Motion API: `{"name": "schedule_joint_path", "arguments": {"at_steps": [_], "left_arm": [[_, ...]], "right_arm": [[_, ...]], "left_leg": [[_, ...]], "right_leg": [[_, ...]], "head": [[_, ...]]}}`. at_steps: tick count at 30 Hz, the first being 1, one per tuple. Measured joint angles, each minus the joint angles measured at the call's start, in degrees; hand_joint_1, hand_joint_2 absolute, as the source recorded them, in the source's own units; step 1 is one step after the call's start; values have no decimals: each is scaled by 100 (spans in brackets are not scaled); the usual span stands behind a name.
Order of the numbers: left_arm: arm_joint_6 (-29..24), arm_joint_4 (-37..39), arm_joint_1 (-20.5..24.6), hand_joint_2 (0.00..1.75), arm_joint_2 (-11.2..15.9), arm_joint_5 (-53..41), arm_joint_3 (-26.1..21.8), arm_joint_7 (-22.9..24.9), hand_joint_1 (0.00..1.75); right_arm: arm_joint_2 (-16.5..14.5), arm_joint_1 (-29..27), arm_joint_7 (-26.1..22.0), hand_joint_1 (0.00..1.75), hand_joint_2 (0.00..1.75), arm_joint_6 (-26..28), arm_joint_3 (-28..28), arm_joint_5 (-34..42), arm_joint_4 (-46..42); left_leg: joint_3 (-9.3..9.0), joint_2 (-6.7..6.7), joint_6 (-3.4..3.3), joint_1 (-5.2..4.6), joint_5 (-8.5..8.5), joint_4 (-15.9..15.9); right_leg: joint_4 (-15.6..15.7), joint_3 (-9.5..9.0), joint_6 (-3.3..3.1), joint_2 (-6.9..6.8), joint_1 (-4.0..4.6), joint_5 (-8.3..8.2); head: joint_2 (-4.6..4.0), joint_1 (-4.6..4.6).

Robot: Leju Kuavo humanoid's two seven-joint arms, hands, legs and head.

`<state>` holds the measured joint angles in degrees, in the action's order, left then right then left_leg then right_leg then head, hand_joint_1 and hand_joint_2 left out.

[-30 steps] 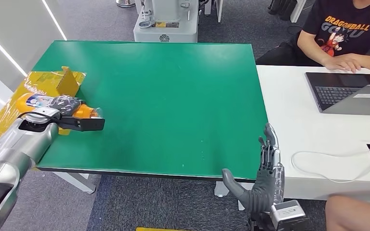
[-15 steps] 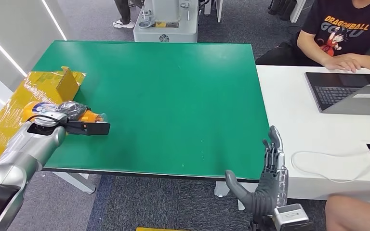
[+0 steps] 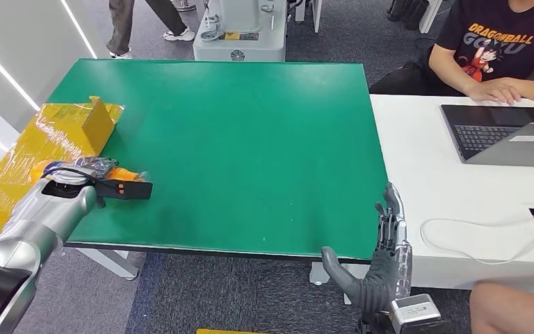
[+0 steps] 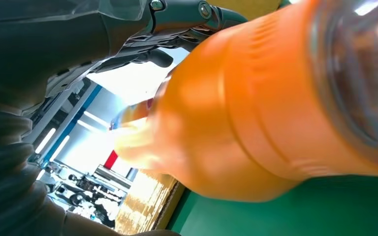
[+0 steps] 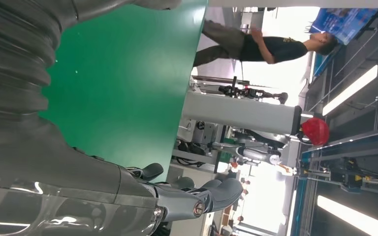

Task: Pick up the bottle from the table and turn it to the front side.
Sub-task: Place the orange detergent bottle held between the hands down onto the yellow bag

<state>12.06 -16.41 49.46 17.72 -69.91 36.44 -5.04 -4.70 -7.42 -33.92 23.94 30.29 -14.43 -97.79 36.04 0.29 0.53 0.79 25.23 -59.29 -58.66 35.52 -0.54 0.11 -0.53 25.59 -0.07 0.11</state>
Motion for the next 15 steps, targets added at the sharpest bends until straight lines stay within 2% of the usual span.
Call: {"name": "schedule_joint_path", "arguments": {"at_steps": [8,10,15], "left_arm": [[-337,4,-16,175,3,17,-19,-11,0],[-584,4,-29,175,7,54,-46,-50,0],[-1611,-26,-23,175,34,245,-250,-349,0]], "right_arm": [[0,2,-11,0,175,13,1,9,54],[0,1,-13,0,175,15,1,16,60],[0,1,-11,0,175,-27,1,51,62]], "left_leg": [[0,0,0,0,0,0],[0,0,0,0,0,0],[-1,-1,1,0,0,0]], "right_leg": [[0,0,0,0,0,0],[0,0,0,0,0,0],[0,0,0,-1,0,0]], "head": [[0,0],[0,0],[0,0]]}}
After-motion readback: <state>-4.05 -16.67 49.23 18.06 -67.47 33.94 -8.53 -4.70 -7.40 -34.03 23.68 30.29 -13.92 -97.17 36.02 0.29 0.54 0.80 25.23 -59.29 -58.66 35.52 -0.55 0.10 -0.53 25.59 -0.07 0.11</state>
